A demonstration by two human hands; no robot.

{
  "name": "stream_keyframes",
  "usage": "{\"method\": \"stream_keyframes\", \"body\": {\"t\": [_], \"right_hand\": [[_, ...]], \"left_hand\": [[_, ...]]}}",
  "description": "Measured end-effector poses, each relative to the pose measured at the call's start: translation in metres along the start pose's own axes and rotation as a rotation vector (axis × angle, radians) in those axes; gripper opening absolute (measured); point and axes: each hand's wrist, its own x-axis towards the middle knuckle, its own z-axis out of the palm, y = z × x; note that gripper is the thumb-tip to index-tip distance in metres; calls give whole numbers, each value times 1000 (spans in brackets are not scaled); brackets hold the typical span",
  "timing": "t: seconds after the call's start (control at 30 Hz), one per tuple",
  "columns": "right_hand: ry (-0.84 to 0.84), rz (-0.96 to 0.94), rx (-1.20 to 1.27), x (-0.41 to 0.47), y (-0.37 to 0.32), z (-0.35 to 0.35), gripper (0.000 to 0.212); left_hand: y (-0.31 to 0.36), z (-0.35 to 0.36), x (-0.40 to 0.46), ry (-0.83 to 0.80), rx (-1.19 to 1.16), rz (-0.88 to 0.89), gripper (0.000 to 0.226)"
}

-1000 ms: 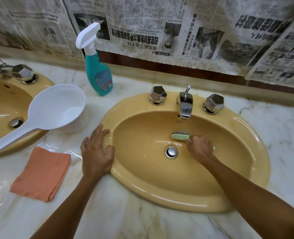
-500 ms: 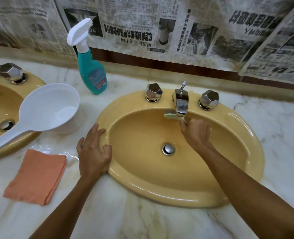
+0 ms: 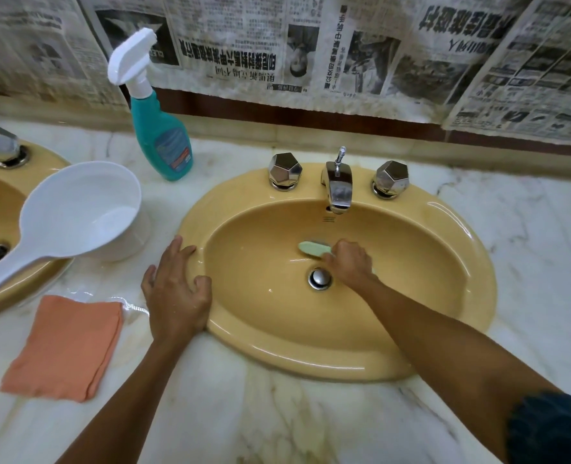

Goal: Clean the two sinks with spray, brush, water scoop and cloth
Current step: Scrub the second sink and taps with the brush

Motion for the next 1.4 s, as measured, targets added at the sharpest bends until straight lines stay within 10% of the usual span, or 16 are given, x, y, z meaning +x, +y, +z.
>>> {"method": "stream_keyframes", "body": {"t": [0.47,0.73,0.93,1.1,1.27,1.4], "right_hand": [[-240,11,50,5,-27,6,24],[399,-45,-56,0,-1,-31,40],[57,63,-114,-8,25,-12,29],[310,-44,-147,1,7,-42,35],[67,57,-187,-7,45,-24,31],[231,-31,-189,1,31,-49,33]], "left_hand": [[0,1,1,-5,10,2,56],[2,-1,-2,6,-25,-6,53],[5,-2,-3,20,-31,-17,54],[8,-3,-4,31,-47,-27,56],[4,-2,-1,20,-38,-12,56],[4,-2,-2,20,-28,-11,55]]}}
